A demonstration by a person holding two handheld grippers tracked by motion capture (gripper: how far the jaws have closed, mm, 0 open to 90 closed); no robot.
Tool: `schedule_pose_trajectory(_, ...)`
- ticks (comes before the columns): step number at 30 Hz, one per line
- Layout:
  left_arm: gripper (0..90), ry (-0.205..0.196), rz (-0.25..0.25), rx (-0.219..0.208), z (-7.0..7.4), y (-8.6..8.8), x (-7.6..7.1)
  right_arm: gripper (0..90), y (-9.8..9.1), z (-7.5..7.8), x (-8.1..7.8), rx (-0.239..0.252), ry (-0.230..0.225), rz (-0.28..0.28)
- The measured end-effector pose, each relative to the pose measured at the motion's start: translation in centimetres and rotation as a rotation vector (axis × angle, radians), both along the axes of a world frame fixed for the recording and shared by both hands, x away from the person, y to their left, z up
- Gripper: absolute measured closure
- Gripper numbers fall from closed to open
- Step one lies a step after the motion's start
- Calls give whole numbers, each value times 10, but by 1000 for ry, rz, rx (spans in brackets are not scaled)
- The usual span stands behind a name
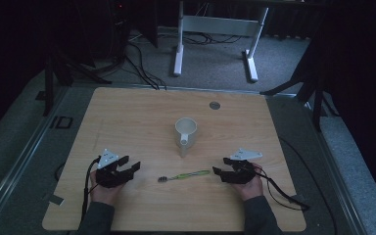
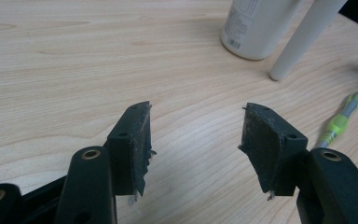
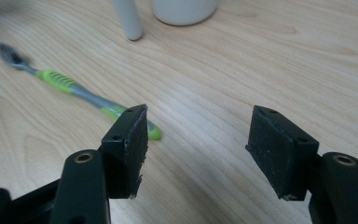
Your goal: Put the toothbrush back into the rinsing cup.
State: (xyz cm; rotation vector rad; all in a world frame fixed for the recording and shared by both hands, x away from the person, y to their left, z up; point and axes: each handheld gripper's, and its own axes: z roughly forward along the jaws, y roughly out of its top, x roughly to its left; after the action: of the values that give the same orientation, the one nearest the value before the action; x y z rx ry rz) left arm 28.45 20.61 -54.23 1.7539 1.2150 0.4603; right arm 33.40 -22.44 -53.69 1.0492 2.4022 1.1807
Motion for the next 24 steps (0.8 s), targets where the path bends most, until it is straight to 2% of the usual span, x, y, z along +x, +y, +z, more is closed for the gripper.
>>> schedule_pose_trajectory(8, 433, 0, 2, -2, 0, 0, 1, 373, 0, 7, 0, -1, -13, 14)
schedule_pose_trajectory(16, 432, 8, -14, 10, -1, -5, 2, 425, 4, 12, 0, -29, -6, 68)
schedule_pose_trajectory(24, 431, 8, -15, 9, -1, -5, 2, 450, 6, 27, -1, -30, -30, 104)
